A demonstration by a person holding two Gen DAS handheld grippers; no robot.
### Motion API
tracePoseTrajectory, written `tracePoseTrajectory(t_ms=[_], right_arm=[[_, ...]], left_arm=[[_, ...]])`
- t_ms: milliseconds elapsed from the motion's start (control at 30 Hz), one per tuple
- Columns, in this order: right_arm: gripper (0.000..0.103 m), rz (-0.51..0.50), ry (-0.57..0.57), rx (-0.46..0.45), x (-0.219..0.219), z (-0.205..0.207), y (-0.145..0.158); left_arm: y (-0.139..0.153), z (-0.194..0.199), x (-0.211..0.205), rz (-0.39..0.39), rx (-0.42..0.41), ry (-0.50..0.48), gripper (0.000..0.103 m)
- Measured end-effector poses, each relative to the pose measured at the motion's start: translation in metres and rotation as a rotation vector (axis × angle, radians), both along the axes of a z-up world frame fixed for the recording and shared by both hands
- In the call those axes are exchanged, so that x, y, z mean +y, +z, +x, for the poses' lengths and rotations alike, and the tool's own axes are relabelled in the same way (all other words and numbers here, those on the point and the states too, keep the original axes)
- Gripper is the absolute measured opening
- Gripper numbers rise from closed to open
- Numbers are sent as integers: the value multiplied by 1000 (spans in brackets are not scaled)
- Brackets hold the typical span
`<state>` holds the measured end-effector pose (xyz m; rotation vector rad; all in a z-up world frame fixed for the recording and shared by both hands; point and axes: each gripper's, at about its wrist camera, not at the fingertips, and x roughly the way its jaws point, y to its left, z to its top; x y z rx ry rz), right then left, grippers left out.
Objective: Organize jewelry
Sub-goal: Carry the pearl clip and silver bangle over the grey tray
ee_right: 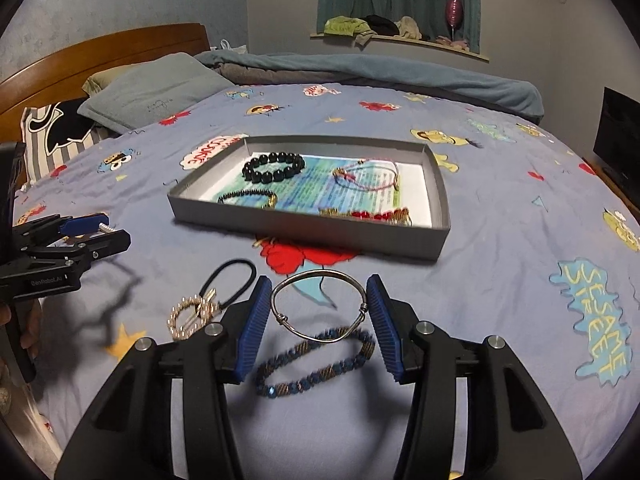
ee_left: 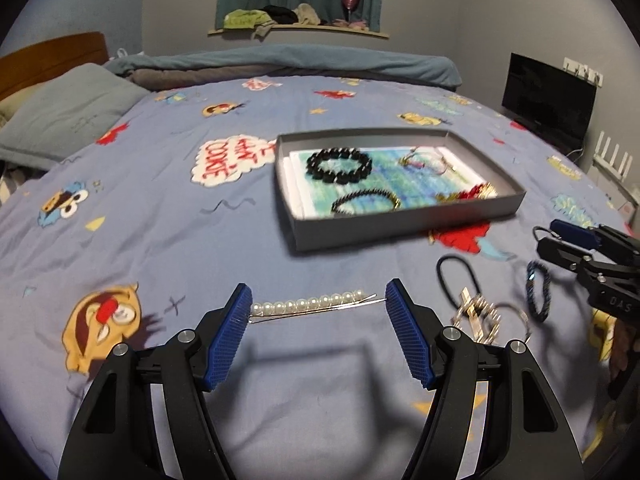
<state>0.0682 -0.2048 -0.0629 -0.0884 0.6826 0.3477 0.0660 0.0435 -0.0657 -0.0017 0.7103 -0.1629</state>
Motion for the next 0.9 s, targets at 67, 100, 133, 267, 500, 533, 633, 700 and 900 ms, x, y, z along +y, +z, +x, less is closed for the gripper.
tracePoseTrajectory(t_ms=[67, 100, 133, 267, 500, 533, 633, 700, 900], right_arm=[[49, -5, 4, -9, 0, 8, 6], [49, -6, 4, -15, 1, 12, 9], [49, -8, 3, -21, 1, 18, 12], [49, -4, -9, -32, 0, 49, 20], [49, -37, -23, -9, 6, 104, 11], [49, -39, -21, 4, 7, 112, 7], [49, -52, -12, 44, 11, 129, -5], [49, -68, -7, 61, 13, 137, -12], [49, -93, 0, 112, 19, 157, -21]], left_arm=[[7, 9, 0, 0, -3, -13, 70], [11, 16, -1, 7, -7, -16, 70], [13, 21, -2, 8, -3, -23, 70], [21, 55, -13, -2, 15, -55, 70], [18, 114, -33, 18, 57, -85, 70], [15, 124, -37, 26, 73, -92, 70], [6, 144, -43, 30, 115, -112, 70], [0, 153, -47, 35, 135, -126, 70], [-10, 171, -56, 38, 182, -151, 70]])
